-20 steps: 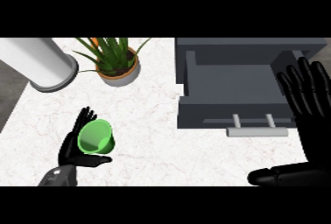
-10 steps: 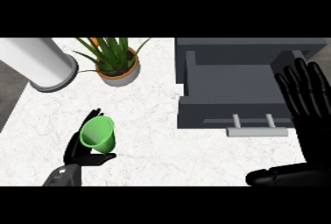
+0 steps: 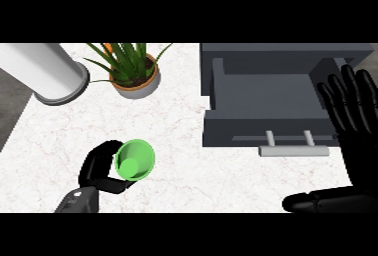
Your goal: Pick up the cup, place it into the drawer and close the drawer
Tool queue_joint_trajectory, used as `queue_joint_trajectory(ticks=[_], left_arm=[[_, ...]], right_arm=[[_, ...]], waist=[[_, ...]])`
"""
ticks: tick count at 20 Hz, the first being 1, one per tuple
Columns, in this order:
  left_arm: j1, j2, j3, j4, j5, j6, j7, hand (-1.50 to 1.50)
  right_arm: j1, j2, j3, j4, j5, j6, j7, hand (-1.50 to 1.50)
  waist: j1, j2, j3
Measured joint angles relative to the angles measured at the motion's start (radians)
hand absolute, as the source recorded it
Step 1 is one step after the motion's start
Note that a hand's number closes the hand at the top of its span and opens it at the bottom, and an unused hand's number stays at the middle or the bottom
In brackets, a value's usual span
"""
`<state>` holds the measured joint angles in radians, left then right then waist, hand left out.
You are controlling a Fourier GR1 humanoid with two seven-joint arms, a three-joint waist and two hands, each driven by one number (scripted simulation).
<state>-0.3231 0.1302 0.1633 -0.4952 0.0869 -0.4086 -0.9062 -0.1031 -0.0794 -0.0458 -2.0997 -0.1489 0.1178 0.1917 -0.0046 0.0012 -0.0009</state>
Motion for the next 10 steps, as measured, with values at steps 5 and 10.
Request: queue_joint_trajectory(ticks=[5,10], left_arm=[[-0.001,-0.002,0.039,-0.038,0.038,0.061,-0.029,1.50],[0.009,-0.010,0.090,-0.080,0.081,0.143,-0.061,1.50]], right_arm=[[-0.010,-0.008,-0.010,0.009,0.000,0.001,0.003,-1.50],[-0.011,-0.010,-0.012,0.006,-0.007,0.005,0.005,-1.50]], waist=[[0.002,0.000,0.000],[0.004,-0.001,0.000]])
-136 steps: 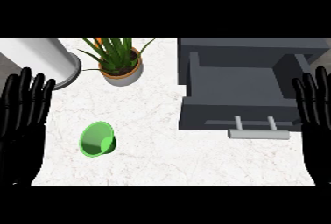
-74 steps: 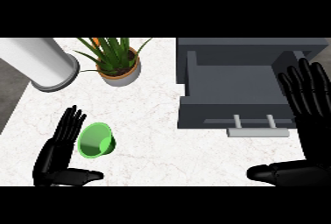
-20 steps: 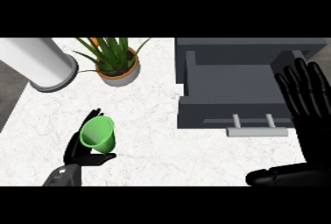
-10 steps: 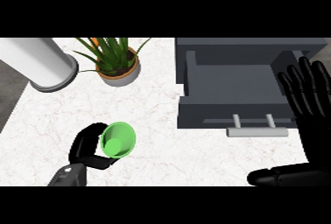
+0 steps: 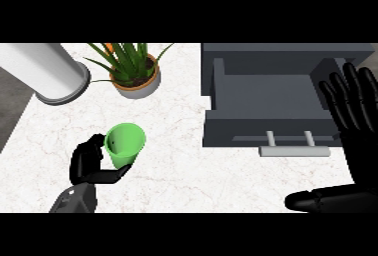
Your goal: Pick up the cup, place it into the drawer and close the drawer
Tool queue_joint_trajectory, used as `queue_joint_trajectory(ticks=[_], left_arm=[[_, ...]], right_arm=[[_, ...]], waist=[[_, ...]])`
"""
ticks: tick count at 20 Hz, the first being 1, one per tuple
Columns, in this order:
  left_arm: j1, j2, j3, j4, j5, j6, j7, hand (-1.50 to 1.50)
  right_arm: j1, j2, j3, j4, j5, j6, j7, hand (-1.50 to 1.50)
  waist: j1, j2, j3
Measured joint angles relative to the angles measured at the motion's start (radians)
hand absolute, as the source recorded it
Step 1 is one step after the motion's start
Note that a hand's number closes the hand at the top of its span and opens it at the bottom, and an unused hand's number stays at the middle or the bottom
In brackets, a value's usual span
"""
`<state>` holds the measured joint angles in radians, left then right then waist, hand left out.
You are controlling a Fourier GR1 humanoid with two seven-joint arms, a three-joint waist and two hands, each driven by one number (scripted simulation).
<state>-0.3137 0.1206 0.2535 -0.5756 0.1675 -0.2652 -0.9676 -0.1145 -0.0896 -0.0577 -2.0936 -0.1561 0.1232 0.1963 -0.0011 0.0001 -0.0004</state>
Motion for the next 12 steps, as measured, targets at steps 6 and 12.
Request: queue_joint_trajectory(ticks=[6,12], left_arm=[[0.007,-0.025,-0.011,-0.148,0.041,0.013,0.029,1.50],[0.029,-0.040,-0.088,-0.390,0.049,0.011,0.174,1.50]], right_arm=[[0.046,0.008,0.001,-0.006,0.000,0.011,-0.028,-1.50],[0.040,0.001,-0.010,0.012,-0.001,0.016,-0.034,-1.50]], waist=[[0.003,-0.002,0.001],[0.008,-0.004,0.001]])
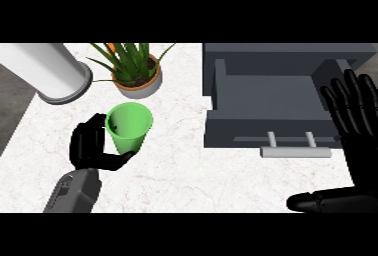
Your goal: Pick up the cup, place it into the drawer and close the drawer
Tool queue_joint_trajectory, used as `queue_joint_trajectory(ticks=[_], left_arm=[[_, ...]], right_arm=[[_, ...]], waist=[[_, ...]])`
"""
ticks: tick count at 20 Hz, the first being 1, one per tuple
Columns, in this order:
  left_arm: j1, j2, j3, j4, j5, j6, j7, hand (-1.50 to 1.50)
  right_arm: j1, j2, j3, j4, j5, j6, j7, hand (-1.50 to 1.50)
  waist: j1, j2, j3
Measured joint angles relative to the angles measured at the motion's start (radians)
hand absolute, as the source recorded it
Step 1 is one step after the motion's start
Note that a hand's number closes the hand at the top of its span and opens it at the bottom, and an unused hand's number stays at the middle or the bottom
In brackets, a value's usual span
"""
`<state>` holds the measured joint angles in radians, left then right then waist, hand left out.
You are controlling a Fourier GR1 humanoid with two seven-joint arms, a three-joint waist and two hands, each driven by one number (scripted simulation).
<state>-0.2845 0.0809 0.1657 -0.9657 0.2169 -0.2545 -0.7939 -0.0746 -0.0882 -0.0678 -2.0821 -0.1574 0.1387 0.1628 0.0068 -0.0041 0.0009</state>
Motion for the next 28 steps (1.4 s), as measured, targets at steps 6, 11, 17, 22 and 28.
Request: queue_joint_trajectory(ticks=[6,11,17,22,28], left_arm=[[0.004,-0.037,-0.067,-0.263,0.034,0.040,0.212,1.50],[-0.076,-0.060,-0.091,-0.393,0.063,0.120,0.377,1.50],[-0.189,-0.075,-0.160,-0.449,0.047,0.261,0.487,1.50],[-0.315,-0.071,-0.173,-0.455,0.020,0.340,0.598,1.50],[-0.499,-0.074,-0.178,-0.344,-0.015,0.418,0.648,1.50]], right_arm=[[-0.004,0.002,0.004,0.006,0.001,0.000,0.005,-1.50],[0.004,-0.002,0.000,-0.009,0.001,0.001,0.012,-1.50],[-0.002,-0.013,-0.018,-0.019,-0.013,0.003,0.024,-1.50],[-0.012,-0.011,-0.016,-0.026,-0.010,-0.004,0.033,-1.50],[-0.020,-0.011,-0.022,0.007,-0.014,0.003,0.019,-1.50]], waist=[[-0.001,0.001,0.000],[-0.006,0.001,0.000],[-0.010,0.003,-0.001],[-0.012,0.003,-0.001],[-0.015,0.005,-0.001]])
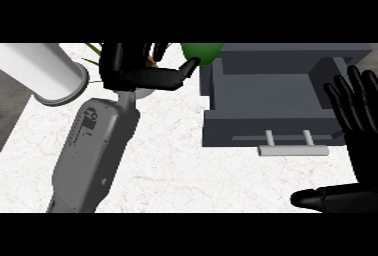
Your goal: Pick up the cup, place it into the drawer and close the drawer
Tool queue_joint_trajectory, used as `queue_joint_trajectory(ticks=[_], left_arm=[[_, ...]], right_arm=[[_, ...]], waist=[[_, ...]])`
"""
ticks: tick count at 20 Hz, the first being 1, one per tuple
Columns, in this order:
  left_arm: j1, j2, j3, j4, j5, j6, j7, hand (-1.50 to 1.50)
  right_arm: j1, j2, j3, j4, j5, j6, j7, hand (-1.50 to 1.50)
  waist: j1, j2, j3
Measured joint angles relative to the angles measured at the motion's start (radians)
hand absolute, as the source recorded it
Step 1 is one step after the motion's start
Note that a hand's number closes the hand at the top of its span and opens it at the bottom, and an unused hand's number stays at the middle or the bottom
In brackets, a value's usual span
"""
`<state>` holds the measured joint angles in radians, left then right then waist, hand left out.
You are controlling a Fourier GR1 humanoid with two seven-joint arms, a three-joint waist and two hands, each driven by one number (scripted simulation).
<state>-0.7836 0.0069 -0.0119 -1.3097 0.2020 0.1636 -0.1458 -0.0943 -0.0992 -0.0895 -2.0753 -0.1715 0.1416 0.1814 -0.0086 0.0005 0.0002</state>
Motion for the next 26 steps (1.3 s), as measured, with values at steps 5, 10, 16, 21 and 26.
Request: queue_joint_trajectory(ticks=[5,10,16,21,26], left_arm=[[-0.130,-0.005,-0.029,0.141,-0.001,0.056,0.006,1.50],[-0.234,-0.006,-0.063,0.280,0.022,0.108,-0.009,1.50],[-0.332,-0.007,-0.097,0.470,0.082,0.153,-0.085,1.50],[-0.392,-0.007,-0.185,0.598,0.177,0.210,-0.145,1.50],[-0.448,-0.007,-0.237,0.731,0.244,0.217,-0.183,1.50]], right_arm=[[0.006,0.000,-0.005,0.025,0.002,0.014,-0.039,-1.50],[0.001,-0.005,-0.009,0.011,-0.005,0.013,-0.018,-1.50],[0.018,-0.020,-0.038,0.025,-0.033,0.040,-0.042,-1.50],[-0.006,-0.018,-0.030,0.053,-0.022,0.038,-0.050,-1.50],[0.005,-0.004,-0.001,0.033,-0.002,0.035,-0.053,-1.50]], waist=[[-0.004,0.001,0.000],[-0.009,0.002,0.000],[-0.017,0.004,0.000],[-0.029,0.007,0.000],[-0.044,0.010,0.001]])
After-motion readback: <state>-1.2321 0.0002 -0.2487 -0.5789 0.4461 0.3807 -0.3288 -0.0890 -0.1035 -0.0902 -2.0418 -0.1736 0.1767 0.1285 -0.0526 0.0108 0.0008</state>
